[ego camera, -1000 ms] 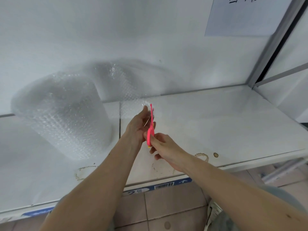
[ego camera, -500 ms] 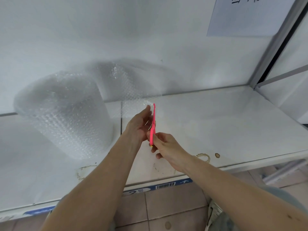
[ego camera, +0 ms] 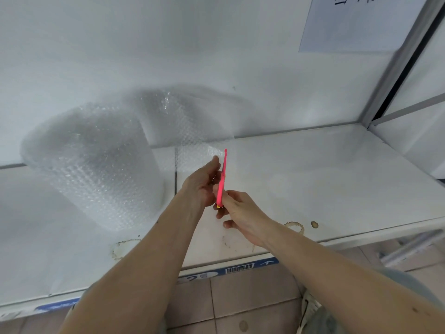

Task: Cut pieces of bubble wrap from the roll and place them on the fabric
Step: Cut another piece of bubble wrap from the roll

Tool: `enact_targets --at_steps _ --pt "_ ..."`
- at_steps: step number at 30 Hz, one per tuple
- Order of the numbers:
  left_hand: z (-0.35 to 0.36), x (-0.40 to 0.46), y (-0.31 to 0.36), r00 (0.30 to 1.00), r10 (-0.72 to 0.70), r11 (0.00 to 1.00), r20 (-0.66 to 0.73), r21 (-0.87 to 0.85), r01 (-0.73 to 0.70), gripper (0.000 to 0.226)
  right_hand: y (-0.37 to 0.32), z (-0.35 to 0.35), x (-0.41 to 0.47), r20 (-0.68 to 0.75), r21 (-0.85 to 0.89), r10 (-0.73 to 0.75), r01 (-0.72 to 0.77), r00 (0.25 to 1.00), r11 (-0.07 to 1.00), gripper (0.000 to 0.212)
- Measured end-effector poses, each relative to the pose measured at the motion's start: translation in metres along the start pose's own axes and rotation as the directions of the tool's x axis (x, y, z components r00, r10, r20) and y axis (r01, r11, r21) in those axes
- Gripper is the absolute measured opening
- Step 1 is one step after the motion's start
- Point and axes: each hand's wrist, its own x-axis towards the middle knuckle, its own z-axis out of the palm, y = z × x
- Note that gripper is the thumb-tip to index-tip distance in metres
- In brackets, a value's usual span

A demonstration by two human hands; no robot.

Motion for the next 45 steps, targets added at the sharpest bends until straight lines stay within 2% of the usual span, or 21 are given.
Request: enact_targets --at_steps 5,14,19,30,37,41,45 --pt "-0.003 0.001 0.002 1.0 0.005 0.999 -0.017 0.032 -0.004 0.02 0.0 0.001 0.0 -0.005 0.003 -0.01 0.01 1.0 1.0 0.047" --pt "-0.003 0.004 0.006 0.994 0.108 0.994 0.015 -0.017 -0.108 0.025 0.0 0.002 -0.002 0.014 0.021 -0.008 0.007 1.0 1.0 0.045" --pt "-0.006 0.009 0.004 0.997 0.073 0.997 0.002 0.006 -0.073 0.023 -0.004 0.004 -0.001 0.029 0.04 0.029 -0.03 0.999 0.999 0.05" --pt "-0.008 0.017 0.005 0.995 0.091 0.994 -0.037 0.069 -0.089 0.025 -0.003 0.004 -0.001 0.03 0.084 -0.019 0.017 0.999 0.996 0.047" --pt "-0.011 0.019 0.005 0.998 0.051 0.995 -0.021 0.085 -0.049 0.024 -0.008 0.003 0.002 0.014 0.093 0.0 -0.001 1.0 0.996 0.049" --pt "-0.012 0.019 0.006 0.999 0.047 0.998 -0.002 0.049 -0.047 0.024 -0.008 0.002 0.002 0.01 0.103 -0.007 0.006 1.0 0.995 0.045" --pt "-0.01 0.015 0.009 0.996 0.086 0.995 0.028 -0.059 -0.084 0.024 -0.006 0.003 0.002 0.01 0.115 -0.007 0.006 1.0 0.993 0.043"
